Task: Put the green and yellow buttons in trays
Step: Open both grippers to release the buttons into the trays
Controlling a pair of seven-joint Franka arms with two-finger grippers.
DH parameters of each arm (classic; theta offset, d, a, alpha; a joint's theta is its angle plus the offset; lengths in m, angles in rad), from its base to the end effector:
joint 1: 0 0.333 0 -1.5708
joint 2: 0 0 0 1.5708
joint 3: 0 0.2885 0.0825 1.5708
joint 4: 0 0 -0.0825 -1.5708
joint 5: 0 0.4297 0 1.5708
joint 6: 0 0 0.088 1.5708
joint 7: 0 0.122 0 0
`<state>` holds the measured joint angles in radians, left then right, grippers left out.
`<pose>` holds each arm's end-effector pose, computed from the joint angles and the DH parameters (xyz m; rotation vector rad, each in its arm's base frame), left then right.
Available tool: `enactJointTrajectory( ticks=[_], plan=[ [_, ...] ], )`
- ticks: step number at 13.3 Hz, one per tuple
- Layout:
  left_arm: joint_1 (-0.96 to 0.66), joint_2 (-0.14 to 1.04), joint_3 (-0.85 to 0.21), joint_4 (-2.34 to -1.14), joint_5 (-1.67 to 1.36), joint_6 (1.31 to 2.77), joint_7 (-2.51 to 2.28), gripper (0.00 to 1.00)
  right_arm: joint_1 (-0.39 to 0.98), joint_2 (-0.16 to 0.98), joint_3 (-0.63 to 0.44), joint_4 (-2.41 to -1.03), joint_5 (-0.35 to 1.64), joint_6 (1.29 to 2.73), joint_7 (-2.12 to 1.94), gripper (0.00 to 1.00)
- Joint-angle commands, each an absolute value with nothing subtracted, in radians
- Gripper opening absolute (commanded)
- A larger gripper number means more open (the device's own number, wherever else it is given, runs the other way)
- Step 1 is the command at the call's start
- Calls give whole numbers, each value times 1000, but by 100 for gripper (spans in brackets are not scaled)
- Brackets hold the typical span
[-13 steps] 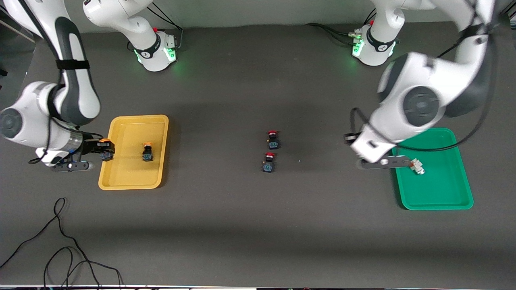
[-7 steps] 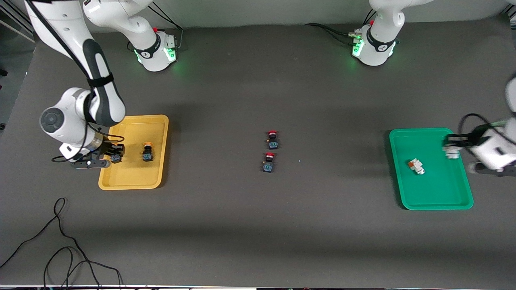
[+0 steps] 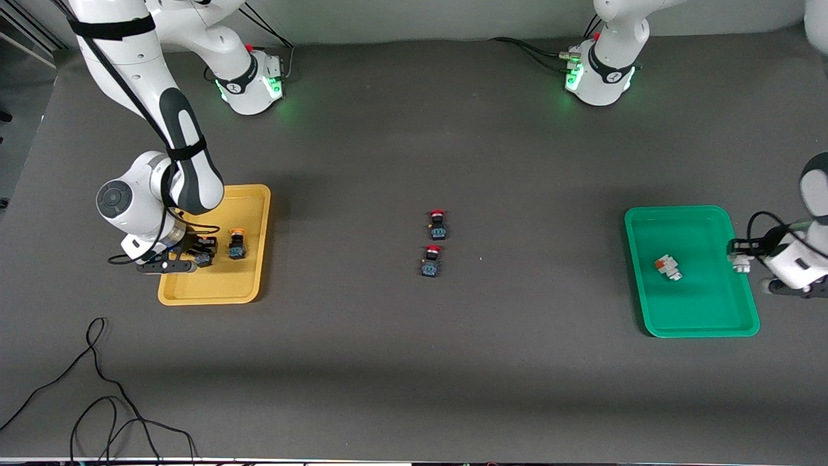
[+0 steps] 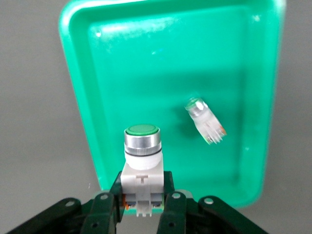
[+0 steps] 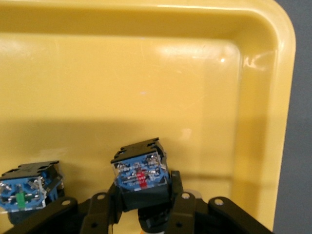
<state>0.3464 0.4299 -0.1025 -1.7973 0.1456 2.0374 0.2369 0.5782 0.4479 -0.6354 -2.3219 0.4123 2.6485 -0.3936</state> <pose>0.6279 0.1683 0.2291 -3.0910 0.1012 0.3100 0.5231 -0.0732 0.1052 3.0725 0.0244 -0.0120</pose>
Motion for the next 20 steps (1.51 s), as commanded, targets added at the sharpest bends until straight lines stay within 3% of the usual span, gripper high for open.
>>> enactJointTrajectory(
  ticks=[1, 3, 5, 6, 7, 10, 15, 20],
  plan=[
    [382, 489, -115, -1827, 163, 2144, 236, 9, 578, 440, -641, -2319, 445, 2649, -437, 0],
    [383, 550, -115, -1827, 163, 2213, 236, 12, 580, 422, -641, -2321, 445, 2637, -437, 97],
    [383, 566, -117, -1827, 163, 2209, 233, 31, 584, 372, -647, -2301, 451, 2544, -431, 100],
    [382, 566, -117, -1827, 163, 2200, 223, 61, 586, 338, -655, -2281, 451, 2496, -425, 100],
    [382, 565, -118, -1827, 161, 2194, 225, 98, 586, 309, -660, -2257, 449, 2444, -423, 100],
    [383, 522, -123, -1796, 156, 2153, 238, 99, 591, 267, -701, -2169, 439, 2250, -411, 100],
    [365, 324, -153, -1571, 149, 1722, 277, 99, 591, 261, -768, -1867, 339, 1794, -309, 100],
    [353, 154, -201, -1430, 147, 1455, 310, 99, 591, 252, -785, -1559, 218, 1420, -198, 100]
  ],
)
